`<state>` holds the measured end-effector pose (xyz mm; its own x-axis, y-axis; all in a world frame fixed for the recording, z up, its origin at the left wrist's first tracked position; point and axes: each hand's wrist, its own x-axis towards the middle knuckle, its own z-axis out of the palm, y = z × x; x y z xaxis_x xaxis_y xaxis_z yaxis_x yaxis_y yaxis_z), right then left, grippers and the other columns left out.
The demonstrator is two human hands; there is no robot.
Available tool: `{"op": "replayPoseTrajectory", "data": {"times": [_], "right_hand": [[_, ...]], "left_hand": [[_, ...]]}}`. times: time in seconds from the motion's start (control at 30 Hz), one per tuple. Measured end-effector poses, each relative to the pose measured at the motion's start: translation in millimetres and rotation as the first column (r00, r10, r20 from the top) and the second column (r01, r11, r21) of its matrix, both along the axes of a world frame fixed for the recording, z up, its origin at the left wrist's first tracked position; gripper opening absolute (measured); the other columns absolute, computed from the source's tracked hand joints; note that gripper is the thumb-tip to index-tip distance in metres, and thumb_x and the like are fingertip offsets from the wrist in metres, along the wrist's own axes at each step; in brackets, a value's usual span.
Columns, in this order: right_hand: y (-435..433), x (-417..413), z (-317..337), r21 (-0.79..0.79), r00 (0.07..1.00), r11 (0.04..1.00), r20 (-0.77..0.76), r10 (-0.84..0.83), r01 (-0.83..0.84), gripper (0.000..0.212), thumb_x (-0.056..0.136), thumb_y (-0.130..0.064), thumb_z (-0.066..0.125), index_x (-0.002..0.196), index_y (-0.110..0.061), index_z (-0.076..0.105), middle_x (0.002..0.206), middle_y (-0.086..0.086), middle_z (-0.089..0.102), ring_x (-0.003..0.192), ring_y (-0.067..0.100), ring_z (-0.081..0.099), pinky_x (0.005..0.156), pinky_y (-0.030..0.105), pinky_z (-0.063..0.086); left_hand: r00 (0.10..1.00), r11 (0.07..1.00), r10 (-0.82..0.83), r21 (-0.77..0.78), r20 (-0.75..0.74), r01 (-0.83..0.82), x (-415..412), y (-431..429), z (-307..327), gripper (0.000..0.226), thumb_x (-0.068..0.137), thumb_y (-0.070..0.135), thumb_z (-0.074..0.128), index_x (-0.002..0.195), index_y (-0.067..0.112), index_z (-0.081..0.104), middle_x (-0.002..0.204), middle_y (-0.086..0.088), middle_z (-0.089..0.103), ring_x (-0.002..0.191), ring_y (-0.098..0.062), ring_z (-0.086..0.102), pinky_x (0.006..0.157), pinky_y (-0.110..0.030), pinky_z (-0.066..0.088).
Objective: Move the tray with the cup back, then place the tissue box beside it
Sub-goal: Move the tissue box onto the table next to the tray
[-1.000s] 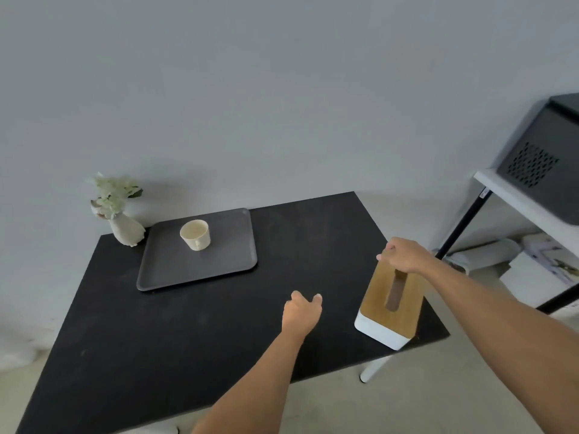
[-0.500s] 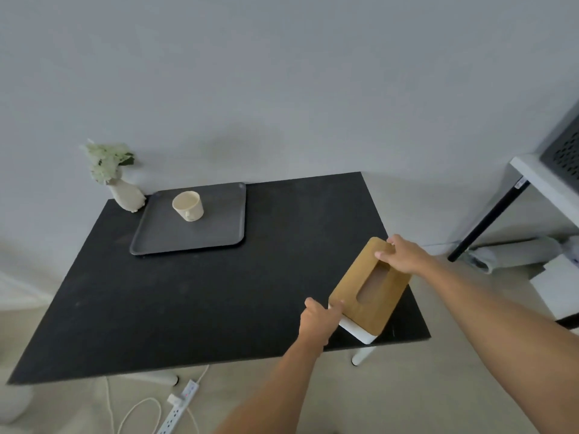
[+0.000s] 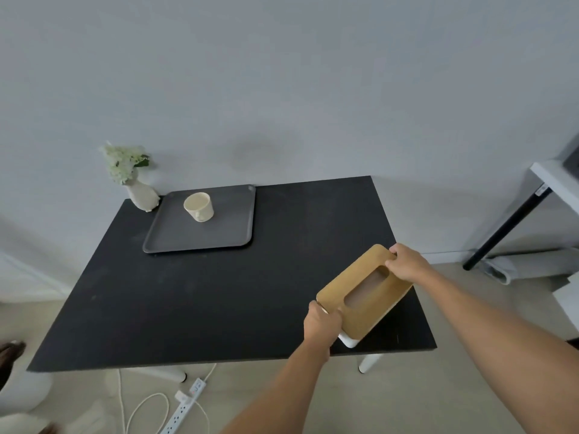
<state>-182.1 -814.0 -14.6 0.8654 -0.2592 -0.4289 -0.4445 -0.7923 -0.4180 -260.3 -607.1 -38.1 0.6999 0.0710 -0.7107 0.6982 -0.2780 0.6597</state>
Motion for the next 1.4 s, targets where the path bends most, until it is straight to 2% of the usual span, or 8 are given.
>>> {"op": "replayPoseTrajectory", "data": {"times": [0.1, 0.27, 0.6, 0.8, 0.97, 1.17, 1.27, 1.4], "right_hand": [[11, 1, -1, 0.062, 1.0, 0.998, -0.014, -0.015, 0.016, 0.04, 0.1, -0.021, 0.051, 0.137, -0.009, 0.047, 0.137, 0.012, 0.054, 0.125, 0.03, 0.053, 0.102, 0.041, 0.044], [41, 12, -4, 0.148, 0.999, 0.988, 0.001, -0.042, 0.041, 0.042, 0.1, -0.022, 0.053, 0.139, -0.011, 0.043, 0.136, 0.012, 0.053, 0.124, 0.03, 0.054, 0.097, 0.04, 0.046], [103, 63, -8, 0.234, 0.992, 0.964, -0.031, -0.121, 0.125, 0.05, 0.101, -0.02, 0.047, 0.149, -0.018, 0.03, 0.14, 0.009, 0.05, 0.127, 0.029, 0.051, 0.099, 0.043, 0.044], [129, 115, -10, 0.249, 0.978, 0.947, -0.008, -0.208, 0.203, 0.047, 0.102, -0.019, 0.045, 0.147, -0.016, 0.032, 0.139, 0.01, 0.05, 0.127, 0.03, 0.05, 0.1, 0.043, 0.043], [144, 152, -14, 0.267, 0.973, 0.937, 0.001, -0.232, 0.224, 0.045, 0.102, -0.019, 0.045, 0.146, -0.016, 0.035, 0.137, 0.009, 0.052, 0.118, 0.026, 0.053, 0.098, 0.043, 0.043], [151, 204, -18, 0.299, 0.973, 0.93, 0.013, -0.23, 0.216, 0.049, 0.103, -0.016, 0.043, 0.15, -0.016, 0.031, 0.143, 0.01, 0.048, 0.13, 0.028, 0.047, 0.103, 0.043, 0.04], [152, 226, -20, 0.322, 0.969, 0.919, 0.019, -0.247, 0.228, 0.047, 0.103, -0.015, 0.041, 0.15, -0.017, 0.031, 0.136, 0.009, 0.051, 0.123, 0.027, 0.05, 0.094, 0.037, 0.04], [147, 257, -30, 0.356, 0.949, 0.886, -0.01, -0.314, 0.297, 0.04, 0.102, -0.018, 0.041, 0.142, -0.014, 0.034, 0.113, 0.003, 0.051, 0.102, 0.021, 0.052, 0.088, 0.039, 0.045]], "left_hand": [[0.995, 0.996, 0.089, 0.022, 0.038, -0.09, 9, 12, 2, 0.053, 0.099, 0.025, 0.054, 0.147, 0.014, 0.033, 0.111, 0.001, 0.051, 0.083, -0.011, 0.052, 0.065, -0.025, 0.046], [0.982, 0.984, 0.172, 0.026, 0.082, -0.175, 33, 43, 1, 0.053, 0.1, 0.017, 0.052, 0.15, 0.017, 0.034, 0.115, 0.003, 0.046, 0.103, -0.017, 0.047, 0.085, -0.032, 0.046], [0.975, 0.992, 0.124, -0.021, 0.187, -0.122, 117, 108, -6, 0.034, 0.093, 0.005, 0.05, 0.124, 0.019, 0.057, 0.117, -0.001, 0.063, 0.108, -0.02, 0.059, 0.09, -0.037, 0.053], [0.967, 0.999, 0.029, -0.043, 0.252, -0.018, 188, 138, -14, 0.033, 0.088, -0.002, 0.046, 0.107, 0.018, 0.065, 0.106, -0.003, 0.069, 0.094, -0.017, 0.063, 0.083, -0.036, 0.057], [0.961, 0.999, -0.031, -0.028, 0.274, 0.04, 238, 159, -20, 0.034, 0.092, -0.004, 0.046, 0.11, 0.015, 0.066, 0.107, -0.004, 0.068, 0.094, -0.016, 0.062, 0.077, -0.03, 0.055], [0.949, 0.999, -0.025, -0.014, 0.313, 0.031, 299, 168, -28, 0.044, 0.081, -0.008, 0.041, 0.105, 0.016, 0.069, 0.105, -0.011, 0.074, 0.086, -0.02, 0.066, 0.074, -0.033, 0.057], [0.951, 0.999, -0.008, -0.034, 0.309, 0.02, 324, 169, -31, 0.048, 0.079, -0.009, 0.041, 0.102, 0.02, 0.07, 0.1, -0.007, 0.076, 0.092, -0.027, 0.072, 0.078, -0.039, 0.062], [0.942, 0.999, -0.017, -0.026, 0.336, 0.027, 357, 168, -27, 0.048, 0.079, -0.01, 0.04, 0.106, 0.017, 0.07, 0.094, -0.003, 0.075, 0.083, -0.02, 0.07, 0.067, -0.028, 0.057]]}}
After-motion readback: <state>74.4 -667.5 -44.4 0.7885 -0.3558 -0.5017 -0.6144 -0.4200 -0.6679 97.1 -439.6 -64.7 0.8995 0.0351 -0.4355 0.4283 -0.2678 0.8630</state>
